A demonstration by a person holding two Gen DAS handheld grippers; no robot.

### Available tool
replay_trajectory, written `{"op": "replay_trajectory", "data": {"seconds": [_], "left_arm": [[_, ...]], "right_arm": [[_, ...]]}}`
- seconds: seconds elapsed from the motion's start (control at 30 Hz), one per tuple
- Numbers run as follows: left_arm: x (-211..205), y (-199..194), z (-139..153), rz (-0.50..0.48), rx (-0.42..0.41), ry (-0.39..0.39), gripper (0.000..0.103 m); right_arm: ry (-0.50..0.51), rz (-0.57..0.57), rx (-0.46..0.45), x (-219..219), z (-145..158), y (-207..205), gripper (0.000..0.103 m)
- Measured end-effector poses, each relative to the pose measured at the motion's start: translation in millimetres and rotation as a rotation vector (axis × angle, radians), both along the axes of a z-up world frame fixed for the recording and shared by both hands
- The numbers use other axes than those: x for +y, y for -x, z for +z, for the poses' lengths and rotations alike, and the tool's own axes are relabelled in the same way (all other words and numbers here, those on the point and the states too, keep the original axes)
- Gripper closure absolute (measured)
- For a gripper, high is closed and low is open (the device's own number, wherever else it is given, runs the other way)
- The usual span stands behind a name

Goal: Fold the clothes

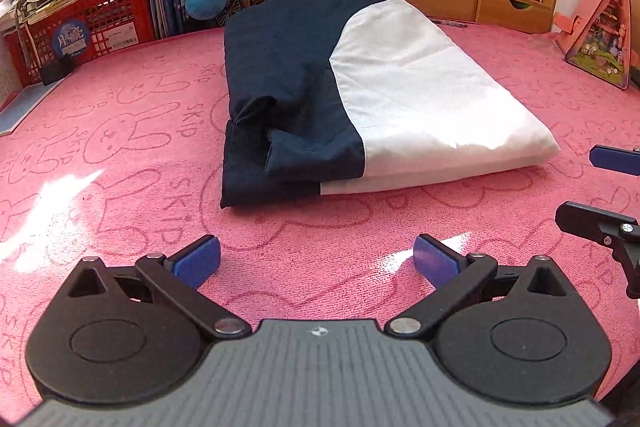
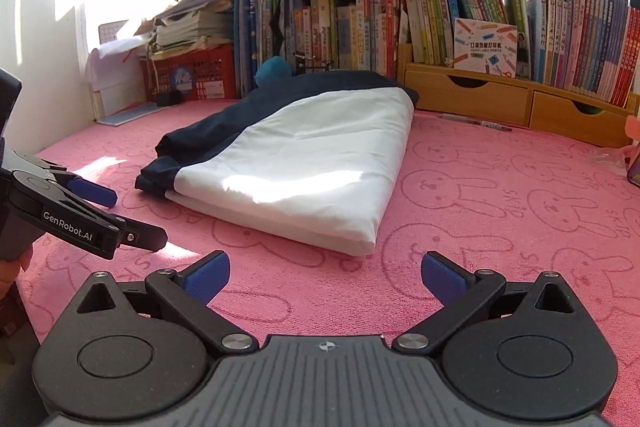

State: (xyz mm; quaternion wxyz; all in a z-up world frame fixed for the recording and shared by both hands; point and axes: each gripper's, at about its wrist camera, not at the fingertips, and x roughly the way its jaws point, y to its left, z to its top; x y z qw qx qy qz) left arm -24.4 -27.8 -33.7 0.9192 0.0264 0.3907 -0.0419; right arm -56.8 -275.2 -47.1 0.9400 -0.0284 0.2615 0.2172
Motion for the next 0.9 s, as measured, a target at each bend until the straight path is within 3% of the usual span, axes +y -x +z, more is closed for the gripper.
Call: {"op": "replay_trajectory", "data": {"seconds": [0.23, 0.37, 0.47, 0.63, 0.7, 0.77, 0.83, 0.9], "left_arm": [[10.5, -0.7, 0.2, 0.030, -0.011, 0.025, 0.000], [9.7, -3.8, 0.1, 0.038, -0.022, 0.023, 0.000], [7.8, -4.4, -3.9, 0.022, -0.056, 0.013, 0.000], [8.9, -6.2, -3.9, 0.021, -0.063, 0.020, 0.000], [10.6, -6.6, 4.7, 0.050, -0.016, 0.037, 0.000], [10.8, -3.5, 26.6, 0.019, -0.072, 0.088, 0.000], [7.8, -1.4, 53.1, -0.031, -0.168, 0.132, 0.000], [-6.8, -13.0, 71.9, -0.078, -0.270, 0.113, 0.000]], "right_arm": [[-0.127, -0.033, 0.033, -23.1, 7.2, -19.2, 0.000], [-0.070, -0.002, 0.016, -15.8, 3.8, -18.5, 0.000], [-0.025, 0.044, 0.070, -3.7, -2.0, -21.2, 0.000], [-0.019, 0.009, 0.107, -3.9, -5.3, -25.5, 0.000], [-0.068, -0.005, 0.079, -12.6, -2.1, -23.9, 0.000], [-0.145, -0.012, 0.044, -25.7, 8.1, -29.4, 0.000], [-0.145, -0.045, 0.030, -29.5, 25.0, -49.6, 0.006], [-0.140, -0.073, 0.028, -29.8, 41.7, -74.3, 0.033]]}}
